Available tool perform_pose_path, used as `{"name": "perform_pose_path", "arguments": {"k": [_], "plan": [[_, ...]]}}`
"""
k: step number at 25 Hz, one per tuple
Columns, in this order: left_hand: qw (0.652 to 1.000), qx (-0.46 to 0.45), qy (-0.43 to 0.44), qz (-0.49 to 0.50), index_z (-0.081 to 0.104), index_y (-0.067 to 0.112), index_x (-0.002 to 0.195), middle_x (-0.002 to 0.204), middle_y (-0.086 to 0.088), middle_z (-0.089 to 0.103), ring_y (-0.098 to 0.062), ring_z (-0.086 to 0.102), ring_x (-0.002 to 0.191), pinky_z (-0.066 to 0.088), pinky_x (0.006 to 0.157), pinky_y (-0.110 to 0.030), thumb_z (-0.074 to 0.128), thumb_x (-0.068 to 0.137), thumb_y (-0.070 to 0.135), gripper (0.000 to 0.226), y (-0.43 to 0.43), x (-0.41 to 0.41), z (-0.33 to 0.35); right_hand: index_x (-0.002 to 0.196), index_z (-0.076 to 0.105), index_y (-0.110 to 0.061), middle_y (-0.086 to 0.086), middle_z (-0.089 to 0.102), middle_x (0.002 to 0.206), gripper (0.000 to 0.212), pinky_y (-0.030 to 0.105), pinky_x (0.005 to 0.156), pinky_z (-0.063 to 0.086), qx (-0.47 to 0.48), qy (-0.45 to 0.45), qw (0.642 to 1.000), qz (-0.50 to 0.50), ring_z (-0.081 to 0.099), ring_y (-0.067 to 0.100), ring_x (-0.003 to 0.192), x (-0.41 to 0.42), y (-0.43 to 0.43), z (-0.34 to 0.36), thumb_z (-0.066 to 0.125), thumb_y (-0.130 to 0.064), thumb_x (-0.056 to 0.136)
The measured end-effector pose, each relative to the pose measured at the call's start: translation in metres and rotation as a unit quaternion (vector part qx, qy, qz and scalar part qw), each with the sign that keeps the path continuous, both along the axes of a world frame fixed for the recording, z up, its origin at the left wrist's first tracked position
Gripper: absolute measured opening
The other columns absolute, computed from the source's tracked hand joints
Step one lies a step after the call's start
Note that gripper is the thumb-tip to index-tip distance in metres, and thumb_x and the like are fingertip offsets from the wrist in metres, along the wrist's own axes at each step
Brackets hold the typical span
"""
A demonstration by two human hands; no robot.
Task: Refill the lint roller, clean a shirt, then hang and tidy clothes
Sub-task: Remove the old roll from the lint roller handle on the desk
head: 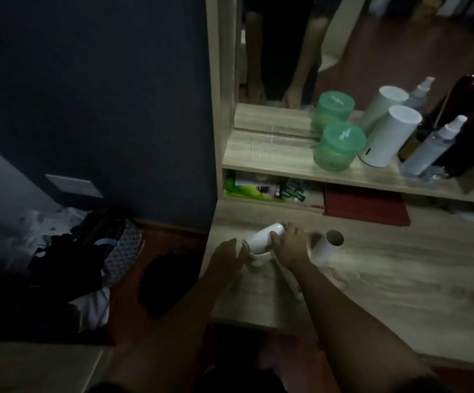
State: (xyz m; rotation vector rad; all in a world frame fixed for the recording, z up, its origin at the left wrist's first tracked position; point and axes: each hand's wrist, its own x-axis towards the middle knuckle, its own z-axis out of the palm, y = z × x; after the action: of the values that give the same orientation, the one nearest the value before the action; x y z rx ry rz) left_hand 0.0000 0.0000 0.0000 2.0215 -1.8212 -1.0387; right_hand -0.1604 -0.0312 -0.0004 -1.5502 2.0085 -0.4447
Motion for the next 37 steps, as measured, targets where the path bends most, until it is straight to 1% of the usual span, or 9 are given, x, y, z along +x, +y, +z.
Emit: {"name": "perform_pose_path", "arguments": {"k": [5,8,11,16,23,26,29,32,37], "plan": [[0.997,-0.017,0.044,0.058,0.062,0.004,0.105,0.107,-0.015,0.063,-0.029,0.059,0.098,0.038,0.074,-0.026,0.053,0.091,0.035,0.036,-0.008,-0.016,-0.011,0.123,0.050,0.004,0.025,0.055,0.119,0.057,0.038,0.086,0.042,0.033,-0.094,0.994,-0.037,0.053,0.038,0.107,0.001,-0.002,-0.012,0.055,-0.039,0.085],[0.994,-0.027,0.072,0.072,0.060,0.002,0.111,0.109,-0.015,0.063,-0.027,0.059,0.101,0.041,0.076,-0.025,0.054,0.092,0.027,0.033,-0.008,-0.018,-0.007,0.117,0.056,0.001,0.022,0.061,0.109,0.074,0.042,0.085,0.048,-0.002,-0.138,0.987,-0.079,0.056,0.037,0.103,0.001,0.008,-0.023,0.047,-0.055,0.070],[0.984,-0.017,0.148,0.098,0.054,0.006,0.116,0.112,-0.014,0.062,-0.025,0.060,0.097,0.051,0.083,-0.034,0.051,0.094,0.029,0.032,-0.008,-0.016,-0.009,0.122,0.054,-0.004,0.017,0.059,0.113,0.056,0.043,0.089,0.049,0.006,-0.209,0.970,-0.123,0.054,0.031,0.107,0.004,0.021,-0.019,0.061,-0.040,0.079],[0.946,0.050,0.286,0.147,0.042,0.012,0.120,0.112,-0.010,0.056,-0.019,0.059,0.092,0.052,0.068,-0.030,0.047,0.095,0.036,0.036,-0.011,-0.011,-0.001,0.115,0.045,-0.005,0.008,0.056,0.108,0.036,0.033,0.081,0.049,-0.010,-0.317,0.936,-0.151,0.058,0.023,0.097,0.007,0.037,-0.002,0.063,-0.020,0.088],[0.924,0.063,0.363,0.099,0.053,0.012,0.109,0.101,-0.012,0.064,-0.019,0.066,0.075,0.055,0.073,-0.041,0.054,0.094,0.023,0.019,-0.020,-0.001,0.010,0.095,0.041,-0.016,0.011,0.061,0.094,0.041,0.043,0.074,0.053,0.050,-0.422,0.883,-0.199,0.065,0.027,0.079,-0.001,0.036,0.009,0.053,-0.055,0.087],[0.935,0.051,0.345,0.066,0.052,0.013,0.109,0.104,-0.013,0.064,-0.025,0.063,0.080,0.053,0.074,-0.041,0.059,0.091,0.021,0.020,-0.027,-0.003,0.014,0.110,0.046,-0.020,0.008,0.062,0.098,0.030,0.038,0.068,0.054,0.039,-0.434,0.883,-0.174,0.066,0.024,0.075,-0.001,0.038,0.012,0.058,-0.038,0.090],[0.941,0.037,0.337,0.023,0.055,0.011,0.115,0.111,-0.011,0.062,-0.030,0.063,0.095,0.053,0.083,-0.045,0.061,0.089,0.020,0.027,-0.034,-0.003,0.018,0.090,0.058,-0.016,0.004,0.060,0.091,0.009,0.048,0.080,0.054,0.033,-0.426,0.889,-0.165,0.064,0.026,0.081,-0.004,0.037,0.006,0.056,-0.025,0.090],[0.951,0.033,0.307,-0.026,0.056,0.011,0.122,0.117,-0.009,0.060,-0.026,0.062,0.100,0.054,0.086,-0.043,0.062,0.089,0.024,0.037,-0.038,-0.002,0.014,0.084,0.059,-0.014,0.010,0.062,0.090,0.030,0.043,0.077,0.051,0.049,-0.377,0.917,-0.124,0.063,0.030,0.087,-0.009,0.037,0.003,0.062,-0.044,0.080],[0.933,0.041,0.336,-0.121,0.064,0.014,0.114,0.105,-0.018,0.063,-0.023,0.061,0.086,0.050,0.076,-0.036,0.057,0.075,0.047,0.052,-0.045,0.002,0.017,0.113,0.061,-0.025,-0.002,0.069,0.100,0.038,0.026,0.071,0.054,0.051,-0.345,0.937,-0.006,0.068,0.014,0.085,-0.010,0.036,0.002,0.056,-0.051,0.086]]}}
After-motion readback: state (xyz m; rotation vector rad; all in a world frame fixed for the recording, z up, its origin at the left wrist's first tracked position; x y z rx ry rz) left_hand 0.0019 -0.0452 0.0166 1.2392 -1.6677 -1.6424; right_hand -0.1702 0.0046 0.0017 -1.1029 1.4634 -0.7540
